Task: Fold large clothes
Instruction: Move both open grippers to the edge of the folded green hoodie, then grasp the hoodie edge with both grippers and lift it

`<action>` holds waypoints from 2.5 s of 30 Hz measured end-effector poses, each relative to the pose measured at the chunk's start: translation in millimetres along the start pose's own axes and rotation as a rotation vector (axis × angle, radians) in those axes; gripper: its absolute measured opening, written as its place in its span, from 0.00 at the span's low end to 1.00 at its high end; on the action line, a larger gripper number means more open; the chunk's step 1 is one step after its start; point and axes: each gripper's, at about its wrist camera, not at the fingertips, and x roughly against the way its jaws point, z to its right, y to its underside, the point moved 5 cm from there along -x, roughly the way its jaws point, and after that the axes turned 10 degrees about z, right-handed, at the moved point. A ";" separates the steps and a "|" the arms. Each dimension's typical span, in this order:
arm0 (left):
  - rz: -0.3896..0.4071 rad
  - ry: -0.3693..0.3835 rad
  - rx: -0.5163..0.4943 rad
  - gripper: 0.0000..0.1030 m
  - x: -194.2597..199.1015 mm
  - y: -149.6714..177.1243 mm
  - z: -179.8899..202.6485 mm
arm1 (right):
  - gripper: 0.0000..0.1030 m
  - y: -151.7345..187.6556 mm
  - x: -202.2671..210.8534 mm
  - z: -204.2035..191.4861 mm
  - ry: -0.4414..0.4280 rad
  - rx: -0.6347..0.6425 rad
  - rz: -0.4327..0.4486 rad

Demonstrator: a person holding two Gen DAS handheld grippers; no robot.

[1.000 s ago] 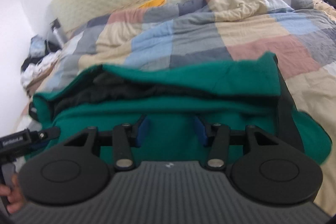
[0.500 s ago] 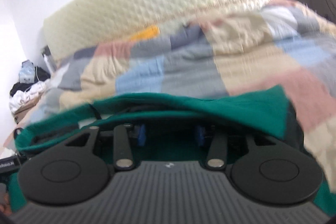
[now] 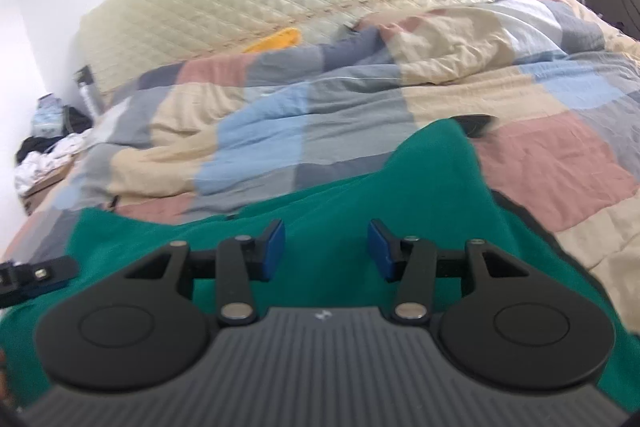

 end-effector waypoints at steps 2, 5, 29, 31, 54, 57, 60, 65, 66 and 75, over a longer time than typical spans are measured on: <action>-0.003 0.000 -0.054 0.61 9.7 4.1 14.9 | 0.48 -0.7 12.9 -11.0 -0.023 0.019 0.016; -0.011 0.015 -0.088 0.61 23.2 10.0 31.2 | 0.48 -1.3 28.2 -26.2 -0.059 0.047 0.025; -0.069 -0.043 -0.106 0.64 24.2 52.1 34.2 | 0.48 54.9 23.1 -66.3 -0.116 0.222 -0.095; -0.043 -0.060 -0.104 0.64 33.7 50.3 36.9 | 0.48 52.8 26.1 -65.8 -0.117 0.212 -0.093; -0.105 -0.069 0.574 0.78 171.9 77.1 -39.8 | 0.50 43.7 138.4 -15.5 -0.138 -0.347 -0.173; -0.123 -0.075 0.696 0.81 163.5 87.2 -58.3 | 0.50 55.5 135.7 -1.0 -0.125 -0.491 -0.216; -0.137 -0.088 0.838 0.82 155.3 99.7 -77.6 | 0.84 64.8 130.6 10.6 -0.118 -0.621 -0.225; -0.142 -0.066 1.046 0.83 141.4 117.8 -99.1 | 0.93 86.8 115.7 25.6 -0.128 -0.883 -0.251; -0.136 -0.057 1.067 0.83 138.5 119.8 -101.1 | 0.93 91.6 112.1 28.1 -0.126 -0.935 -0.253; -0.082 -0.038 1.159 0.84 106.9 129.7 -110.1 | 0.95 119.1 77.3 48.4 -0.033 -1.127 -0.211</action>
